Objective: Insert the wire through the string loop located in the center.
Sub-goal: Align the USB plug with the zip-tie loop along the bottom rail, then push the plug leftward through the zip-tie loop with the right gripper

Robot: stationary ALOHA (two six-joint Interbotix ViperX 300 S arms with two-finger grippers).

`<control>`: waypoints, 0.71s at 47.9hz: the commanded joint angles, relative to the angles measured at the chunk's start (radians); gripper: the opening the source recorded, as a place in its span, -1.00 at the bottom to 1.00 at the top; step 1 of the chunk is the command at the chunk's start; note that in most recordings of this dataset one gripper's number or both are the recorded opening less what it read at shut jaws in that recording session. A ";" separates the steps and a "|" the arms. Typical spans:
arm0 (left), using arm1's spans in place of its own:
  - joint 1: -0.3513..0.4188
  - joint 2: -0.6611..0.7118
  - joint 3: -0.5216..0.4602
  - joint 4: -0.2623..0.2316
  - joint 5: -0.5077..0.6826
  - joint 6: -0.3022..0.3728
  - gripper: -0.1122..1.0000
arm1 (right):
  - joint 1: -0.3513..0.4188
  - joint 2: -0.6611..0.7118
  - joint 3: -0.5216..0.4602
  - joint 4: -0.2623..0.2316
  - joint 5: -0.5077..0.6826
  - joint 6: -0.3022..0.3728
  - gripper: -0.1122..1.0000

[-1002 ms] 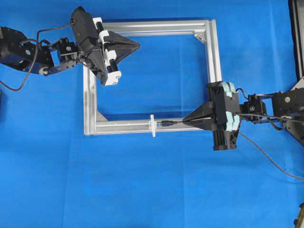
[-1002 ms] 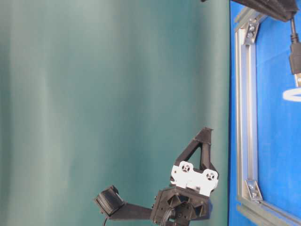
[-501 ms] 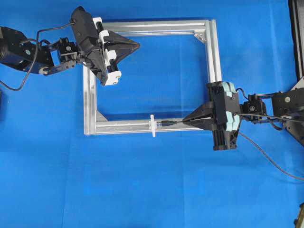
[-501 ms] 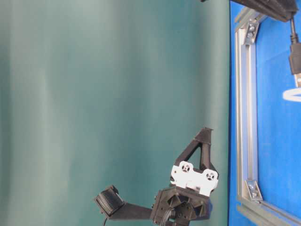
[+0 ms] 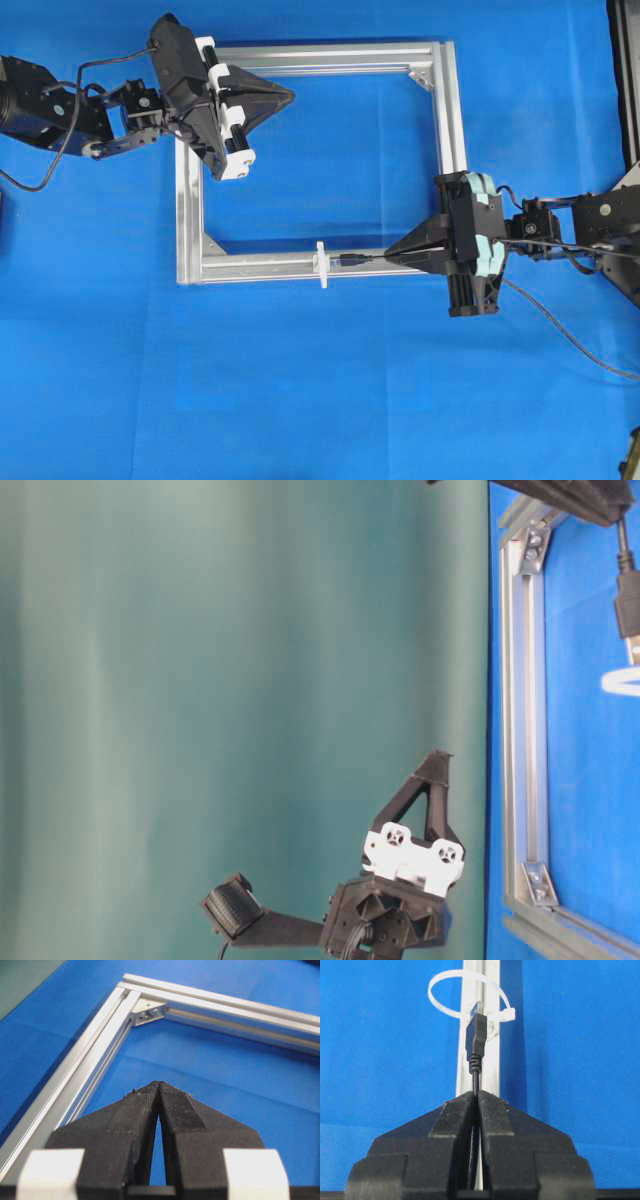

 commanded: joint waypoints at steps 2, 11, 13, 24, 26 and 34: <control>0.000 -0.029 -0.009 0.003 -0.006 -0.002 -0.80 | 0.002 -0.015 -0.008 0.000 -0.014 0.000 -0.84; 0.000 -0.029 -0.009 0.003 -0.006 -0.002 -0.80 | 0.002 -0.014 -0.008 0.000 -0.017 0.000 -0.84; 0.000 -0.029 -0.009 0.003 -0.006 -0.002 -0.80 | 0.002 -0.015 -0.008 0.000 -0.017 0.000 -0.84; 0.000 -0.029 -0.009 0.003 -0.005 -0.003 -0.80 | 0.002 -0.012 -0.011 0.000 -0.017 0.000 -0.84; -0.002 -0.029 -0.009 0.003 -0.006 -0.003 -0.80 | 0.002 -0.009 -0.014 0.000 -0.018 0.000 -0.84; 0.000 -0.029 -0.009 0.003 -0.006 -0.003 -0.80 | 0.003 0.014 -0.041 0.000 -0.021 0.000 -0.84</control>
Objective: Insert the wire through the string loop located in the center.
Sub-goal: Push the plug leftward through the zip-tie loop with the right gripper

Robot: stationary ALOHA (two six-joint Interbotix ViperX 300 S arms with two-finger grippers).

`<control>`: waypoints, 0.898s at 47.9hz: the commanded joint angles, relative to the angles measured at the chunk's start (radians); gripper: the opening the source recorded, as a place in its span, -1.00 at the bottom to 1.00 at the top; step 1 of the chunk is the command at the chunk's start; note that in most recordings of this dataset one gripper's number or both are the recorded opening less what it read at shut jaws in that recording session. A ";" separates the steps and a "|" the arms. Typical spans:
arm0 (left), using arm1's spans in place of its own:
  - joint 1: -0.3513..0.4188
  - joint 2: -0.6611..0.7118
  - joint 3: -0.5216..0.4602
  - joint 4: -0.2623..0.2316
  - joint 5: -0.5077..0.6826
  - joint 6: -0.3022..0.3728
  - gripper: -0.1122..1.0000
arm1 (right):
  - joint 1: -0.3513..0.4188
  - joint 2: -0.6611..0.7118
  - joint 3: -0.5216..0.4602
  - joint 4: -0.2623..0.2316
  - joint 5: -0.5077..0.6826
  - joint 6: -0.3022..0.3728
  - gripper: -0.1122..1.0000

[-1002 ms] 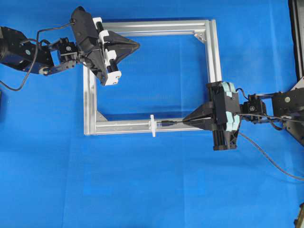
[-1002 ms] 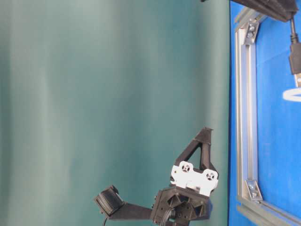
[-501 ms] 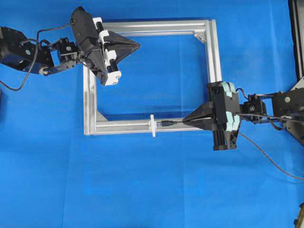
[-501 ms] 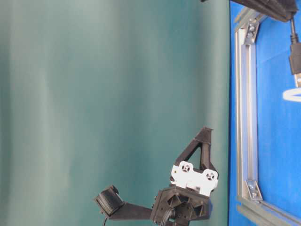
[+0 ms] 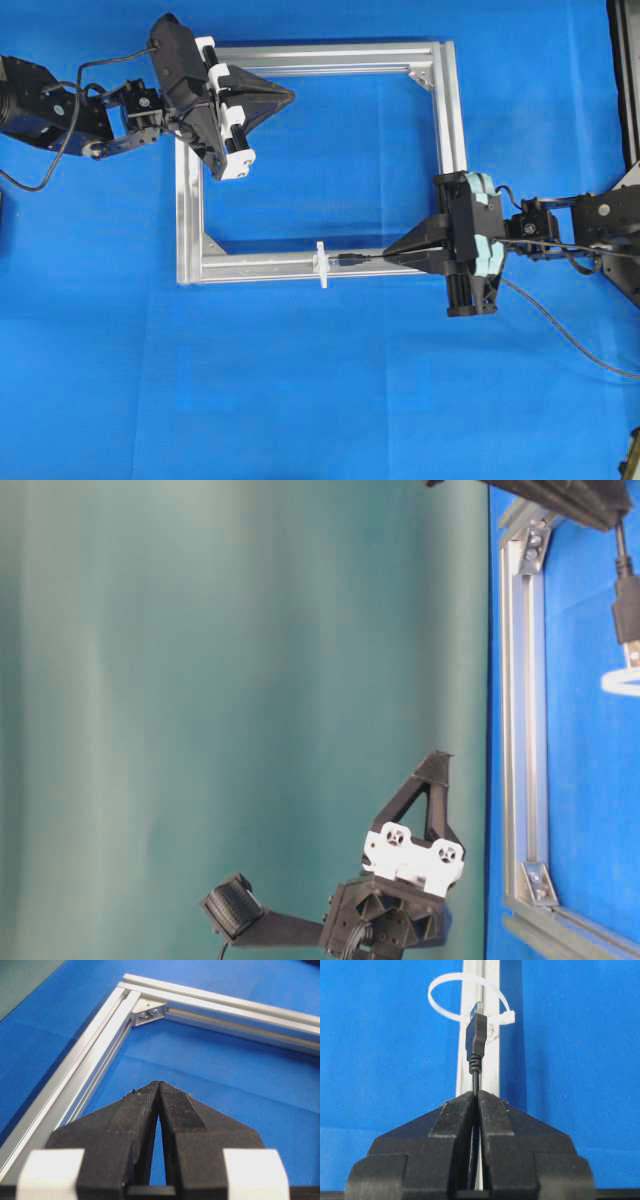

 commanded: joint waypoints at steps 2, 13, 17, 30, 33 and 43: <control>-0.002 -0.029 -0.009 0.003 -0.006 -0.002 -0.80 | 0.002 0.017 -0.044 -0.002 -0.014 0.000 -0.84; -0.002 -0.029 -0.009 0.003 -0.006 -0.002 -0.80 | 0.003 0.095 -0.132 -0.006 -0.017 -0.002 -0.84; -0.002 -0.029 -0.011 0.003 -0.006 -0.003 -0.80 | 0.005 0.124 -0.167 -0.009 -0.018 0.000 -0.84; 0.000 -0.029 -0.008 0.003 -0.006 -0.003 -0.80 | 0.006 0.190 -0.242 -0.020 -0.014 -0.002 -0.84; -0.002 -0.029 -0.008 0.005 -0.006 -0.005 -0.80 | 0.006 0.190 -0.239 -0.021 -0.015 -0.002 -0.84; 0.000 -0.029 -0.008 0.006 -0.006 -0.003 -0.80 | 0.006 0.190 -0.236 -0.020 -0.015 0.000 -0.84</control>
